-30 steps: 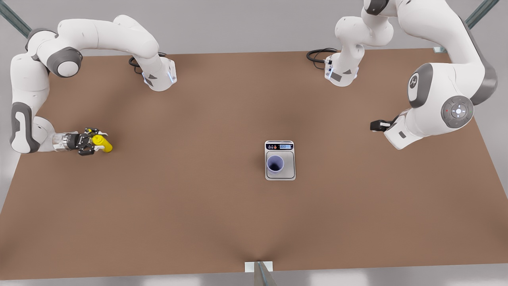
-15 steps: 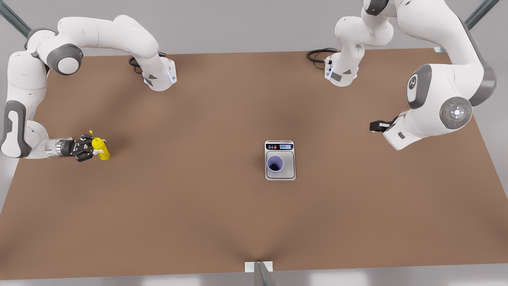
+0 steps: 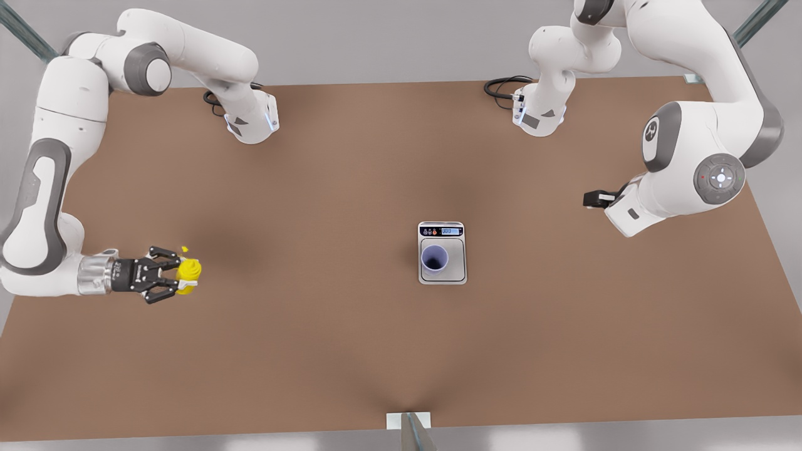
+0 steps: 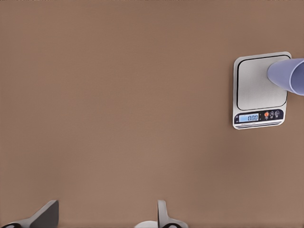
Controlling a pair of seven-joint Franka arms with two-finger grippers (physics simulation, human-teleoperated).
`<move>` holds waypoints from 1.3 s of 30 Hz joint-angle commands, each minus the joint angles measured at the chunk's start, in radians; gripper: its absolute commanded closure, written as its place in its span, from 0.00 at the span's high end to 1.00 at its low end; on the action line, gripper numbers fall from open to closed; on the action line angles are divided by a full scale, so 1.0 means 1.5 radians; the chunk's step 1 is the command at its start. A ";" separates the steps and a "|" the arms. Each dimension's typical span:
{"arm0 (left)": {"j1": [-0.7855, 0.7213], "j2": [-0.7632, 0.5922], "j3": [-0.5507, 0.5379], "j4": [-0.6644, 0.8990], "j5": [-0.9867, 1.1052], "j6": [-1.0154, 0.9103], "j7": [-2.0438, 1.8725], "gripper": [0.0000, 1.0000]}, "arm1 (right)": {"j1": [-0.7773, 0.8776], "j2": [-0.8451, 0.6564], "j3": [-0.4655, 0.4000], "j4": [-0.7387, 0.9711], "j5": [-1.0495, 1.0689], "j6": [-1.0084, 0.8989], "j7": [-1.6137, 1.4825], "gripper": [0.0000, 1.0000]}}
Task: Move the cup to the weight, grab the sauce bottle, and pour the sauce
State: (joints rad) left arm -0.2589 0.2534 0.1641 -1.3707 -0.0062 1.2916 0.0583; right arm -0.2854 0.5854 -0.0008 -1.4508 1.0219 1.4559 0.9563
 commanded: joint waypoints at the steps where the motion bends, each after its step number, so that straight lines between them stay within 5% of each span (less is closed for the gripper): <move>1: 0.000 0.002 0.000 0.001 0.000 0.000 -0.001 1.00 | 0.014 -0.001 0.001 0.009 -0.008 -0.002 0.014 0.38; 13: 0.000 0.035 -0.003 0.001 -0.066 0.006 0.007 1.00 | 0.372 -0.008 -0.009 0.173 -0.140 0.224 0.283 0.39; 21: -0.002 0.040 -0.003 0.001 -0.065 0.006 0.005 1.00 | 0.611 0.179 -0.162 0.425 -0.178 0.286 0.318 0.39; 32: -0.003 0.042 -0.008 0.001 -0.065 0.006 0.003 1.00 | 0.685 0.214 -0.145 0.441 -0.334 0.374 0.269 0.39; 39: -0.005 0.038 -0.023 0.002 -0.059 0.001 0.002 1.00 | 0.684 0.227 -0.079 0.427 -0.462 0.385 0.248 0.40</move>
State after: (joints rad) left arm -0.2673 0.3086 0.1288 -1.3683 -0.0988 1.2924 0.0614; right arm 0.7417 0.9292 -0.1199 -0.8115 0.3199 2.0510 1.3241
